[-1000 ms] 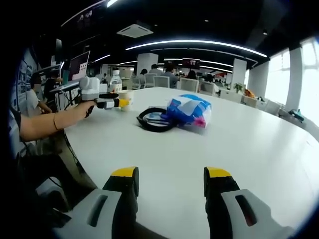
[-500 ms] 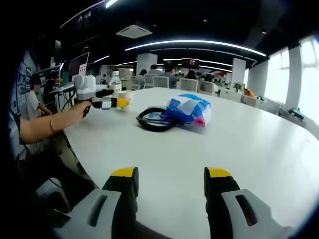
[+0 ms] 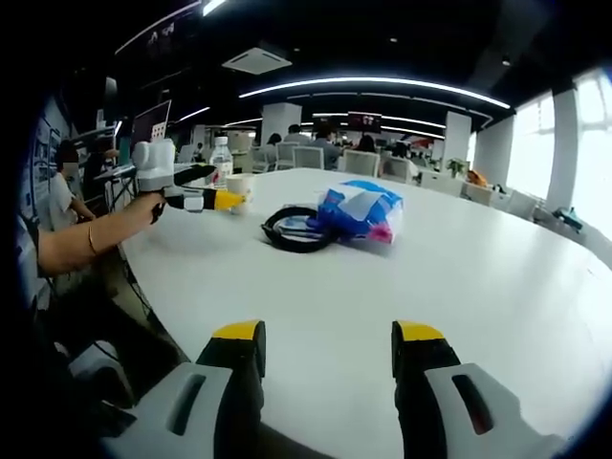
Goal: Arrange the tabletop items into an orderly group along one side of the table until the central work area is clear of visible clutter.
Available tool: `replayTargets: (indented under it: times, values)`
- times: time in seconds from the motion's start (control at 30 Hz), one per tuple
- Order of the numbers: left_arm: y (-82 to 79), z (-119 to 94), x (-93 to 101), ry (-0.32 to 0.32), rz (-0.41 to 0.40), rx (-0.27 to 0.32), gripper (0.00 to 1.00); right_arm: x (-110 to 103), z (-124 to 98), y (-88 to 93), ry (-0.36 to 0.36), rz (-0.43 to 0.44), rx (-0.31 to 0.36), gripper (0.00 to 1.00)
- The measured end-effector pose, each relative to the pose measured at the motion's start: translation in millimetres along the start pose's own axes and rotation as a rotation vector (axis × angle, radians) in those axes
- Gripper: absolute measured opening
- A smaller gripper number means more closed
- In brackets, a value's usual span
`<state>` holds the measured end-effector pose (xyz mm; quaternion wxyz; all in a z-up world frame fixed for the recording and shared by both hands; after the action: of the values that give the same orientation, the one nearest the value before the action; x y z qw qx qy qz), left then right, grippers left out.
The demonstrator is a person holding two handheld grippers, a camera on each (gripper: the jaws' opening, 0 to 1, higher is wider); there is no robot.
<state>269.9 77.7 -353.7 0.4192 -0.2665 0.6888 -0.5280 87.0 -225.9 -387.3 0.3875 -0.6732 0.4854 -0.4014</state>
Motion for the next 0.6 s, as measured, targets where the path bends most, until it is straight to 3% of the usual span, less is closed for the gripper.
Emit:
replayTargets:
  times: [0.47,0.6]
  values:
    - [-12.1,-11.0,9.1,0.035,0.013,0.017,1.0,2.3,1.4,-1.2,0.0,-0.001,0.002,0.51]
    - [-13.1,-15.7,21.1,0.073,-0.045,0.014,1.0,3.1,3.9,-4.4,0.0,-0.007,0.005,0.51]
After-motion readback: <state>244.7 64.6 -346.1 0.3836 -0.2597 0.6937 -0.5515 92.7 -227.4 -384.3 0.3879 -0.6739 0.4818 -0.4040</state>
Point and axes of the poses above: the point that each gripper's makers call its tool centre point, and the gripper's own axes: z roughly forward along the fingers, x roughly to its right, y roughly out of its underside, the point moved 4 cm from there along -z, roughly backward along the fingers, and after that the axes turned 10 degrees about y, right-handed, at the moved point
